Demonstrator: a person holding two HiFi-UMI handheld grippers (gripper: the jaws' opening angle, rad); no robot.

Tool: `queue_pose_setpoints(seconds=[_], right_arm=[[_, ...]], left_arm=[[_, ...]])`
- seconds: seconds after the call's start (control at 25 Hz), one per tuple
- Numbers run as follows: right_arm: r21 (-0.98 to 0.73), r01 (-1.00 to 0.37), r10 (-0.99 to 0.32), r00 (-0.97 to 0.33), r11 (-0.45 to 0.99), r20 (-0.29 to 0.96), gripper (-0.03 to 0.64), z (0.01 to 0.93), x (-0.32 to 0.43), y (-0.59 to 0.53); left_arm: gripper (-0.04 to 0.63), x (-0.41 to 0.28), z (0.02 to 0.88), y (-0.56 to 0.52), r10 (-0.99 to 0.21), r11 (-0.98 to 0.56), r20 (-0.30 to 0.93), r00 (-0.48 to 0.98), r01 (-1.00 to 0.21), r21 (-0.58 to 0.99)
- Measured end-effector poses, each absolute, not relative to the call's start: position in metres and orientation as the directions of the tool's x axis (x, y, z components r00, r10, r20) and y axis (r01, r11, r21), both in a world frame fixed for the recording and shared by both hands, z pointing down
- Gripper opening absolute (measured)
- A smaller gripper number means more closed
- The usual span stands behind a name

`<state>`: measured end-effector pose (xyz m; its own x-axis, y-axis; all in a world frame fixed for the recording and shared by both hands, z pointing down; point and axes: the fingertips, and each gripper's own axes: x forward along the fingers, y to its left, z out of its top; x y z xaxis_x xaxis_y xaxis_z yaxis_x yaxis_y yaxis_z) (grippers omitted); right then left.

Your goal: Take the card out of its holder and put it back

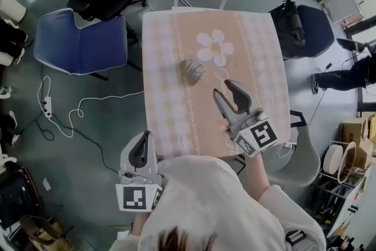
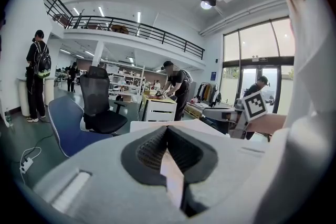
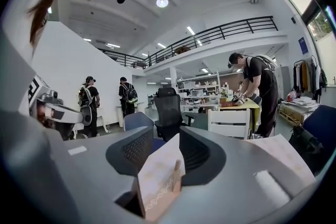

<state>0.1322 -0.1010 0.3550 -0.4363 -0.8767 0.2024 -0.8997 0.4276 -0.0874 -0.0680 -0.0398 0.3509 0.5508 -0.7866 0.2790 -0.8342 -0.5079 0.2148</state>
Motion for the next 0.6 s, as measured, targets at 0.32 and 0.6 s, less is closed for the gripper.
queue_pose_setpoints(seconds=[0.32, 0.6], right_arm=[[-0.157, -0.888, -0.84, -0.46, 0.432, 0.287, 0.184, 0.416, 0.142, -0.151], [-0.216, -0.885, -0.798, -0.465, 0.412, 0.384, 0.184, 0.474, 0.14, -0.186]], left_arm=[[0.0, -0.063, 0.352, -0.041, -0.784, -0.501, 0.297, 0.545, -0.838, 0.214], [0.0, -0.064, 0.358, -0.049, -0.786, -0.487, 0.317, 0.532, -0.847, 0.215]])
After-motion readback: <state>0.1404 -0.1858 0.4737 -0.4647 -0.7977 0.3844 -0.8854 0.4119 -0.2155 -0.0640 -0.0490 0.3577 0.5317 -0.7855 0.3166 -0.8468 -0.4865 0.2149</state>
